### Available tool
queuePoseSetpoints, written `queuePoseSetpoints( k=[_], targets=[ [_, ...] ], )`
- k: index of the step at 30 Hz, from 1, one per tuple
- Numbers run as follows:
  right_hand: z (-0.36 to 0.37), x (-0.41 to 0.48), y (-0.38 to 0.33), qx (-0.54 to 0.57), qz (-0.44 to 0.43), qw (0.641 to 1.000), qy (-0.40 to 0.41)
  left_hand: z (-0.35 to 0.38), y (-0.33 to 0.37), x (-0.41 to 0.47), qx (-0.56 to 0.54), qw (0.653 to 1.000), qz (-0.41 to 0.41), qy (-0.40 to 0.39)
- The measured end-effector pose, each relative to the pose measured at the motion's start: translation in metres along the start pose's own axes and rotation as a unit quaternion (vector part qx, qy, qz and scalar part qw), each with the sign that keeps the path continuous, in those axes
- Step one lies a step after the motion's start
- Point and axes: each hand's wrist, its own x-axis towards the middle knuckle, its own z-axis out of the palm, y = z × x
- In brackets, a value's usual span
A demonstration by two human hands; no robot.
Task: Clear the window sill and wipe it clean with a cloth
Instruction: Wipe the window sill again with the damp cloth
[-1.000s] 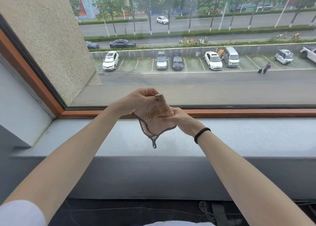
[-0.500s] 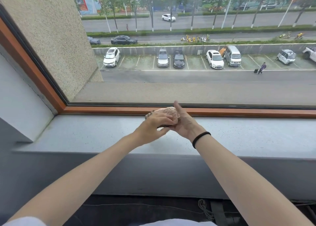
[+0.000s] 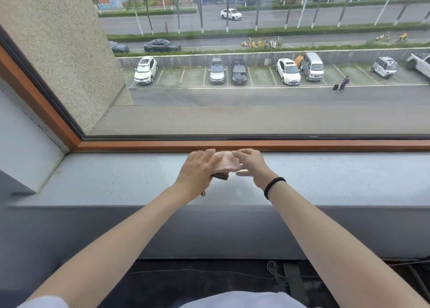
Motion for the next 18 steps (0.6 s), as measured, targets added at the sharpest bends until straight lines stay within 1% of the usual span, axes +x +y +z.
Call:
queuePoseSetpoints(
  k=[1,2,3,5,6,8,10,12,13,14,15,16,17,18],
  targets=[
    [-0.006,0.003,0.006,-0.098,-0.032,0.992,0.066,0.006,-0.001,-0.002,0.025,0.997,-0.013,-0.07],
    [-0.012,0.003,0.013,-0.181,-0.058,0.975,0.118,0.011,-0.002,-0.005,0.023,0.99,-0.039,-0.137],
    [-0.019,0.003,0.02,-0.243,-0.073,0.955,0.155,0.015,-0.002,-0.006,0.008,0.985,-0.061,-0.161],
    [-0.029,0.002,0.03,-0.307,-0.078,0.929,0.19,0.024,-0.002,-0.003,-0.031,0.988,-0.06,-0.137],
    [-0.032,0.001,0.035,-0.333,-0.082,0.92,0.192,0.027,0.0,-0.001,-0.046,0.988,-0.049,-0.136],
    [-0.035,0.001,0.048,-0.38,-0.104,0.901,0.179,0.034,0.008,0.003,-0.037,0.989,-0.012,-0.142],
    [-0.039,0.003,0.058,-0.412,-0.114,0.887,0.176,0.037,0.019,0.003,-0.036,0.988,0.001,-0.15],
    [-0.046,0.004,0.067,-0.44,-0.124,0.874,0.167,0.044,0.02,0.0,-0.054,0.991,0.03,-0.121],
    [-0.049,0.005,0.071,-0.455,-0.131,0.867,0.155,0.046,0.014,-0.003,-0.05,0.993,0.048,-0.101],
    [-0.052,0.005,0.076,-0.47,-0.132,0.862,0.138,0.049,0.002,-0.003,-0.019,0.995,0.052,-0.078],
    [-0.055,0.005,0.079,-0.48,-0.131,0.859,0.122,0.051,-0.012,-0.002,-0.014,0.997,0.011,-0.077],
    [-0.058,0.005,0.082,-0.487,-0.131,0.857,0.108,0.053,-0.022,0.0,-0.011,0.994,-0.057,-0.091],
    [-0.06,0.005,0.084,-0.49,-0.135,0.855,0.098,0.055,-0.028,0.002,-0.033,0.984,-0.14,-0.108],
    [-0.062,0.006,0.085,-0.492,-0.138,0.854,0.095,0.057,-0.026,0.006,-0.038,0.973,-0.2,-0.11]
  ],
)
